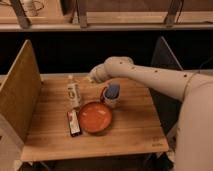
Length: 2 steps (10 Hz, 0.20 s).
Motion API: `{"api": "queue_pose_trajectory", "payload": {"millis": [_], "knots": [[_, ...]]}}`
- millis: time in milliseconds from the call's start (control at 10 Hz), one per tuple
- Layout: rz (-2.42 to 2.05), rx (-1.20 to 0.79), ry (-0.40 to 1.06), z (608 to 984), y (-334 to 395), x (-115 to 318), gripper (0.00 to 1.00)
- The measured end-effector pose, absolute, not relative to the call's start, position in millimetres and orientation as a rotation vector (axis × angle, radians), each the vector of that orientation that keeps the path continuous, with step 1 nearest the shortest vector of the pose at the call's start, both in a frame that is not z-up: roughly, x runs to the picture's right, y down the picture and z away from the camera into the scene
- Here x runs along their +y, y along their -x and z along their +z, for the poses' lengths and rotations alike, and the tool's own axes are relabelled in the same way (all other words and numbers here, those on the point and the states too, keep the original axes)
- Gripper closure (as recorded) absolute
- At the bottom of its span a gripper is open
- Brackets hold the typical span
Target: Knock the bottle over
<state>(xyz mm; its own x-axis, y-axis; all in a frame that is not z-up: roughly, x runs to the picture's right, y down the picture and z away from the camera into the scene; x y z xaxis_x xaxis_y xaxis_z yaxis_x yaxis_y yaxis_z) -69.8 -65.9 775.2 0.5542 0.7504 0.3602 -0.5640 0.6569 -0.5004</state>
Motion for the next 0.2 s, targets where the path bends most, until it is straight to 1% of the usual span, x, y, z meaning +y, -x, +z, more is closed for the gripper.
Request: {"api": "queue_pose_trajectory", "payload": {"millis": [200], "knots": [[0.896,-0.561,0.238,759,8,-80,1.0]]}}
